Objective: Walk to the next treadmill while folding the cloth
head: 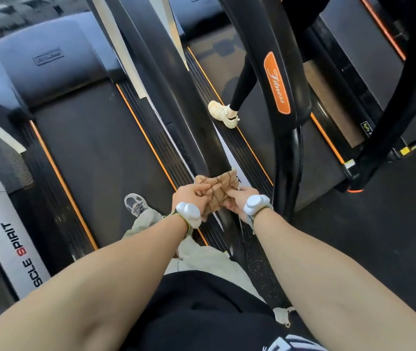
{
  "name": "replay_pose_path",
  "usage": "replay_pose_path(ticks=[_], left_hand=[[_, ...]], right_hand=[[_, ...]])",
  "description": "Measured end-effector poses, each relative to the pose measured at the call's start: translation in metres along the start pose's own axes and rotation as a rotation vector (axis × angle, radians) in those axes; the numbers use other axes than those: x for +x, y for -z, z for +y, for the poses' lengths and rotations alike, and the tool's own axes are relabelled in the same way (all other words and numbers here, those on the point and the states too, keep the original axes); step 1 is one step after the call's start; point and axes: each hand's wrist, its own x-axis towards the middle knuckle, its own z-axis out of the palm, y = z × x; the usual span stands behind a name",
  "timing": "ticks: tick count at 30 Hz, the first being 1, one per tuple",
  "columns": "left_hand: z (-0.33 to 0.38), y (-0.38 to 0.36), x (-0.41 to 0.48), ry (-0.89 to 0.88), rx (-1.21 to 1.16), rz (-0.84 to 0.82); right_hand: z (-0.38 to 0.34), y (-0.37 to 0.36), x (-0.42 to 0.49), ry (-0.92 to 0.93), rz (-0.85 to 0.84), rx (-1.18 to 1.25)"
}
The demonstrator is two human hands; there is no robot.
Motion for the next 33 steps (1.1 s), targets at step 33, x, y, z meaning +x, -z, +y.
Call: replay_pose_path(ticks=[33], left_hand=[[0.02, 0.335, 0.035, -0.165, -0.469, 0.204]], right_hand=[[-0.248, -0.244, -0.109, 0.79, -0.594, -0.484]])
